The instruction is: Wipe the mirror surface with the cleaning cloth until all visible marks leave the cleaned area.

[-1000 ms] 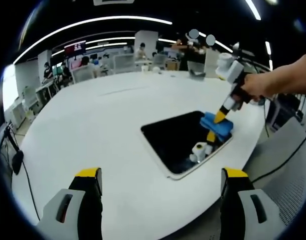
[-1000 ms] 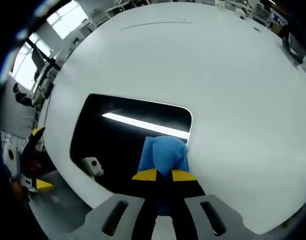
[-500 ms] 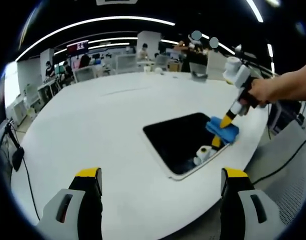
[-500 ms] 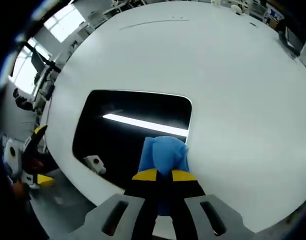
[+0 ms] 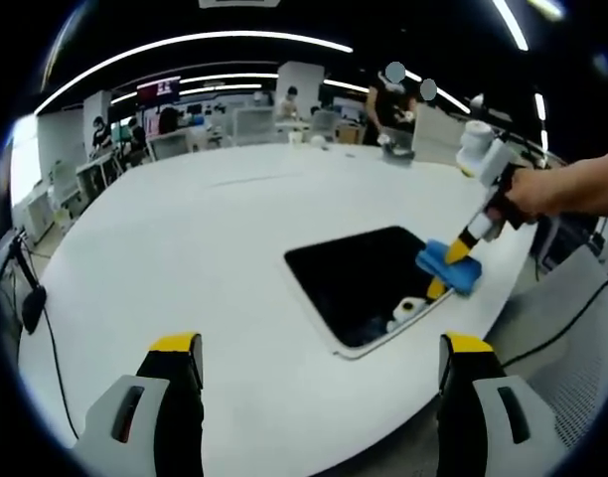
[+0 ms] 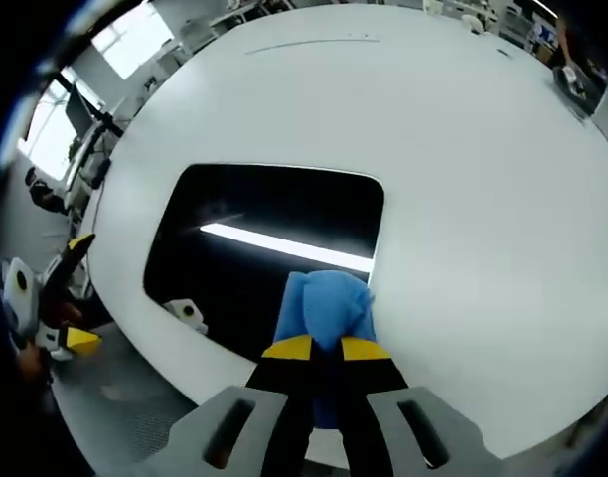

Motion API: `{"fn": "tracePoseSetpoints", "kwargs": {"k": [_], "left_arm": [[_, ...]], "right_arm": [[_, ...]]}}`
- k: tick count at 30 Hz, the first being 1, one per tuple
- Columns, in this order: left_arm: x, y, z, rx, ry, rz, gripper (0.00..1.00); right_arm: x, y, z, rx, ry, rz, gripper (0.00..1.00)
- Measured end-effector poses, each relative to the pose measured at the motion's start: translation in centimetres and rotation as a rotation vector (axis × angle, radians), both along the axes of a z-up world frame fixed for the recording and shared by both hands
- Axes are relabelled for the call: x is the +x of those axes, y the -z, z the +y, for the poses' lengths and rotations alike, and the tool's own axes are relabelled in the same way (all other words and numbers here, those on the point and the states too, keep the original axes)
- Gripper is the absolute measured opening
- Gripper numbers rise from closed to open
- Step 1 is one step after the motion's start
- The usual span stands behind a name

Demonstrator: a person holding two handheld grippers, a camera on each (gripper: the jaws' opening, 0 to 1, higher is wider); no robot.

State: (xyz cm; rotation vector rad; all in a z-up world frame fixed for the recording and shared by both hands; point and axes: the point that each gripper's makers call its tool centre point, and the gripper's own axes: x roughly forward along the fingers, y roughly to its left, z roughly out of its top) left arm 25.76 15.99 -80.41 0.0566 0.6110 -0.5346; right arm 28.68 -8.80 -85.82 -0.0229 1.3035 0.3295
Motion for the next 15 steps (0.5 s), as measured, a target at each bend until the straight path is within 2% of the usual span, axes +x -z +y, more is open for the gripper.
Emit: {"fn": "tracePoseSetpoints", "kwargs": {"k": [9,15], "left_arm": [[-0.2,0.3,-0.4,0.001,0.029,0.010,0.99],[-0.2,0.3,-0.4,0.015,0.036,0.008,0.99]], "right_arm": [[0.1,0.1,0.0,0.005,0.015,-0.002,0.02],[0.0,0.0,1.1,0.005,0.013,-0.012,0.02]]}}
